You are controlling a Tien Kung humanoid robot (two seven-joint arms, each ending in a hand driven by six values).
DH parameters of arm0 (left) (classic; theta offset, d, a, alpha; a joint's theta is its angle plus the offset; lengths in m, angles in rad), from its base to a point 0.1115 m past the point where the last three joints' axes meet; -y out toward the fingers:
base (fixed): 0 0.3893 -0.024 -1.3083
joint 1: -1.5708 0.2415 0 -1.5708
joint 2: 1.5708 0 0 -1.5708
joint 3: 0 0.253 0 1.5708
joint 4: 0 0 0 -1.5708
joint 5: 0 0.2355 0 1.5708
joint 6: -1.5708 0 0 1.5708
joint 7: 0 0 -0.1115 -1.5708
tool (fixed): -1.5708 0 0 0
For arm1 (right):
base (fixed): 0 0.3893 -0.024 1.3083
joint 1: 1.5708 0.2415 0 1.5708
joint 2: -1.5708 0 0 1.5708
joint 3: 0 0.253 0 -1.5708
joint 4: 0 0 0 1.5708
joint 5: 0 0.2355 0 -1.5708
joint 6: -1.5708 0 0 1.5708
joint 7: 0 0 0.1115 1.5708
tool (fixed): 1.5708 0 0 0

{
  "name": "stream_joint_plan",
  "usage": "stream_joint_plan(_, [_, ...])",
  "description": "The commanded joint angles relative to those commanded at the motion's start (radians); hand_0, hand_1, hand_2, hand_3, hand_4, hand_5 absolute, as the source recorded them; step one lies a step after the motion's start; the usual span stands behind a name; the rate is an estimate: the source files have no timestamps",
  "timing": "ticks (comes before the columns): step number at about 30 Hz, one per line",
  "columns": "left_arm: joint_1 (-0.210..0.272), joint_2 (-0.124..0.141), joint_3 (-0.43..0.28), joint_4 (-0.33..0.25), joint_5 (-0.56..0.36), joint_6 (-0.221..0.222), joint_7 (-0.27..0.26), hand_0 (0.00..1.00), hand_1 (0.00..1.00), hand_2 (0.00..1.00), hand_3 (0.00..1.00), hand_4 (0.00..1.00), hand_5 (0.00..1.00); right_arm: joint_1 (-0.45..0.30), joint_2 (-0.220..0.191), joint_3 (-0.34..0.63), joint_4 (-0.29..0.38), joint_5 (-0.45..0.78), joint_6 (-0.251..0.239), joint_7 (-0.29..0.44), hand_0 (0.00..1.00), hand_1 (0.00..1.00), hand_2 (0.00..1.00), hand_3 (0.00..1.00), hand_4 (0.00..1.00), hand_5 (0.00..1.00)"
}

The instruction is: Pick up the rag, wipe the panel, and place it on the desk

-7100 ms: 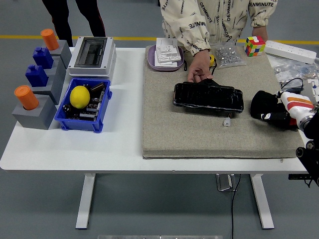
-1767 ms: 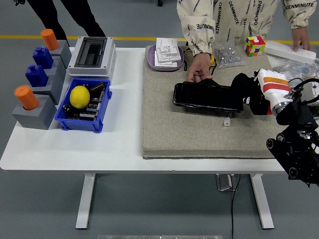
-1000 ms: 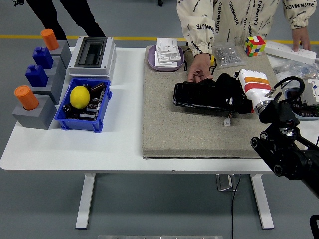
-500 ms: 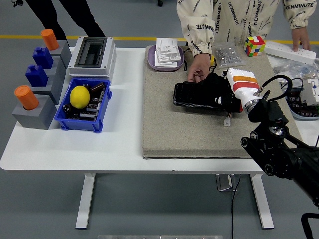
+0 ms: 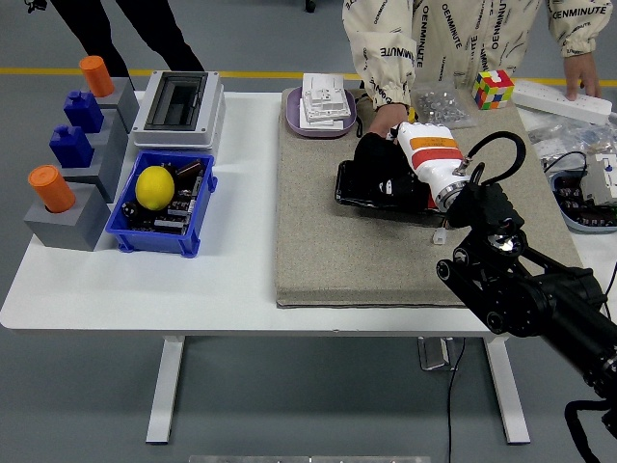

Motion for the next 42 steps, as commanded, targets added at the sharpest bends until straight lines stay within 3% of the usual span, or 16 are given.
stream_joint_plan(19, [-0.006,0.001,-0.001,0.000,0.002,0.001,0.002,0.650,0.695,0.738,0.565,0.596,0.473,0.014,0.000,-0.100,-0.017,0.024,0.001,0.012,0.272,0.356,0.420,0.429,0.998,0.139])
stream_joint_plan(36, [0.003,0.002,-0.002,0.000,0.004,0.001,0.001,0.650,0.694,0.738,0.565,0.597,0.474,-0.022,-0.001,-0.025,-0.069,0.007,0.003,0.016,0.272,0.357,0.419,0.428,0.998,0.136])
stream_joint_plan(42, [0.006,0.002,-0.005,0.000,0.005,0.001,0.000,0.651,0.694,0.739,0.565,0.597,0.473,-0.040,-0.056,0.024,-0.072,-0.001,0.005,0.016,0.273,0.358,0.419,0.428,0.998,0.135])
